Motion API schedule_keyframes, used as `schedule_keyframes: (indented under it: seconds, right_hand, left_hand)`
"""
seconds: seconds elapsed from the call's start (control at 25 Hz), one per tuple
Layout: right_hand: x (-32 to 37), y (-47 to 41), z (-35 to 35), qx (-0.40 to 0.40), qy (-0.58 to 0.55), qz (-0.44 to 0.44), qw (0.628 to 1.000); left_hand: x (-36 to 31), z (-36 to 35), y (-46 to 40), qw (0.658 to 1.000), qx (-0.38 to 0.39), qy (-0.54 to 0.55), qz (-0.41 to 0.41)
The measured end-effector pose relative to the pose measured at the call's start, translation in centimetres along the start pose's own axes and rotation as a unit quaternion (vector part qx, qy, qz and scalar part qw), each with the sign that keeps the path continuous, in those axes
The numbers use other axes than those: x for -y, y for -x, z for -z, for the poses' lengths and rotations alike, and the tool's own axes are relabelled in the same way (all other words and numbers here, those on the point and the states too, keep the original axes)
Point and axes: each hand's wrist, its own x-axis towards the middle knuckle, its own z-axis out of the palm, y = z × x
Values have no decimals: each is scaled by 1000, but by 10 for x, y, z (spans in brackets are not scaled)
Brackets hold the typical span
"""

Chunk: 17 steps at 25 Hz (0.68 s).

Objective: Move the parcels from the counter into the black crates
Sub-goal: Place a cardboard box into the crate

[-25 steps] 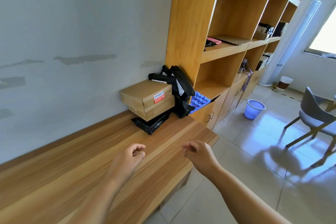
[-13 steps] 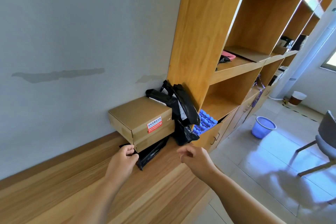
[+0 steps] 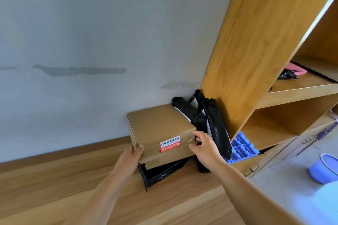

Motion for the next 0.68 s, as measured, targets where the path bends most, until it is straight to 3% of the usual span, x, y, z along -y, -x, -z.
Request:
schedule_keyframes:
  seconds: [0.28, 0.52, 0.68]
  right_hand:
    - [-16, -69, 6, 46, 47, -42, 997]
    - [-20, -62, -4, -2, 14, -32, 999]
    - [-8, -41, -11, 15, -12, -4, 1000]
  left_hand:
    - [-22, -31, -24, 978, -89, 143, 122]
    - [-13, -35, -21, 963, -115, 216, 111]
    - [-9, -12, 1, 958, -143, 237, 81]
